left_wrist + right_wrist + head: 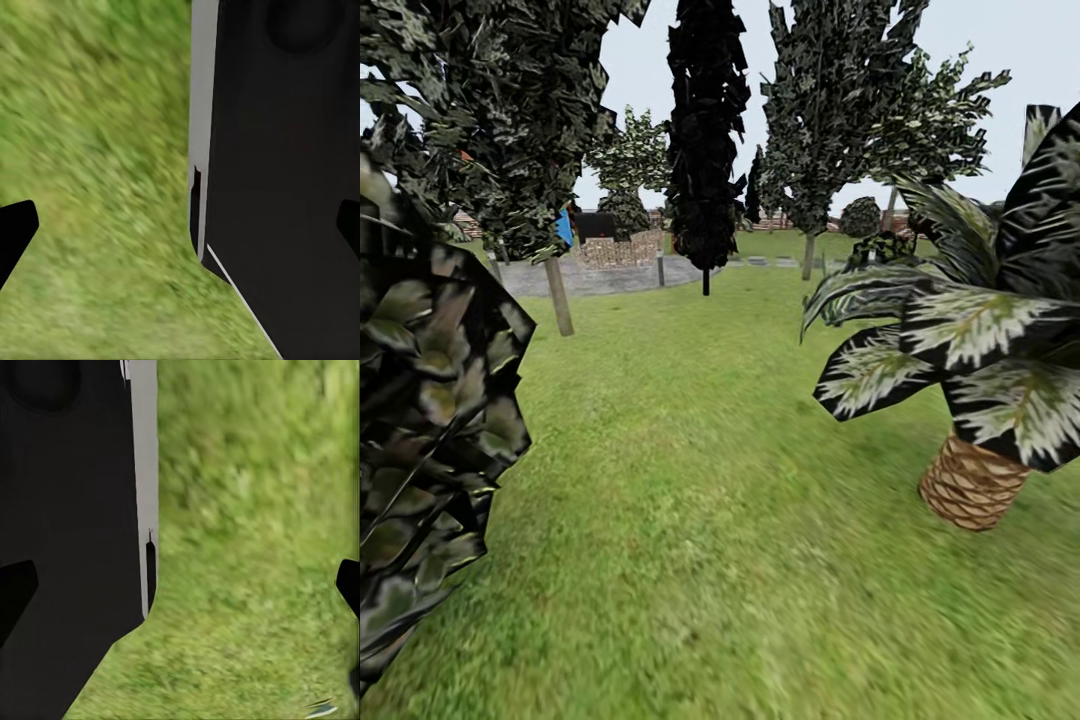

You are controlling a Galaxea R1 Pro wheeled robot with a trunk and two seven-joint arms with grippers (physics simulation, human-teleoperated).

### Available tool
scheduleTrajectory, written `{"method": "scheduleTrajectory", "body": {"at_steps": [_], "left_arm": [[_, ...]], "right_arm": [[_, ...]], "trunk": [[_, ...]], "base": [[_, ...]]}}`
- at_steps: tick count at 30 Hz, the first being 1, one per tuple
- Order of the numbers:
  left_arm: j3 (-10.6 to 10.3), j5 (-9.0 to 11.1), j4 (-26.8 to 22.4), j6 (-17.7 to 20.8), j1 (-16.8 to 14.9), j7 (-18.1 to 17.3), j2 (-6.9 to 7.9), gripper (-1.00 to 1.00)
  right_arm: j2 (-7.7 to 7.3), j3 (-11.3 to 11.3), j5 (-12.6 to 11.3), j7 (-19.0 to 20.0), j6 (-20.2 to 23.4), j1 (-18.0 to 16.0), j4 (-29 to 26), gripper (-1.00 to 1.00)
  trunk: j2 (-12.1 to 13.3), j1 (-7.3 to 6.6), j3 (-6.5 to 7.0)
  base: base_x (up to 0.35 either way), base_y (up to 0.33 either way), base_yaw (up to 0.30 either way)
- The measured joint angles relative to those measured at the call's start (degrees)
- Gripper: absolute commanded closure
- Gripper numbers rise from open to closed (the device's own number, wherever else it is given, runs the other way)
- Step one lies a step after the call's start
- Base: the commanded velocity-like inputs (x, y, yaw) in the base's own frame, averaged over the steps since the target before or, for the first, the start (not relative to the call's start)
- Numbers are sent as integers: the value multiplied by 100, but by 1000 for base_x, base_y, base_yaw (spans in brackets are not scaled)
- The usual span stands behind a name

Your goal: Take the three Easter eggs out of the wicker basket on the lawn in the garden, then place them on the lawn next to a single tree (choose any tree) so that all three eggs are next to the same tree and none are left in the basket.

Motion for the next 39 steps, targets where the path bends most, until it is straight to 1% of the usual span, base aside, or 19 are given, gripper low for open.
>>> {"method": "scheduleTrajectory", "body": {"at_steps": [9,14,29,33,39], "left_arm": [[-2,0,0,0,0,0,-1,-100],[-2,0,0,0,0,0,-6,-100],[-2,0,3,0,0,0,-9,-100],[-2,0,3,0,0,0,-9,-100],[-2,0,3,0,0,0,-8,-100]], "right_arm": [[1,-11,-40,0,6,0,0,-100],[0,7,2,0,0,0,0,-100],[0,0,-23,0,6,0,0,-100],[0,8,2,0,6,0,0,-100],[0,2,-14,0,2,0,0,-100]], "trunk": [[0,0,0],[0,0,0],[0,0,0],[0,0,0],[0,0,0]], "base": [[333,0,229],[333,0,23],[333,0,26],[333,0,9],[333,0,180]]}}
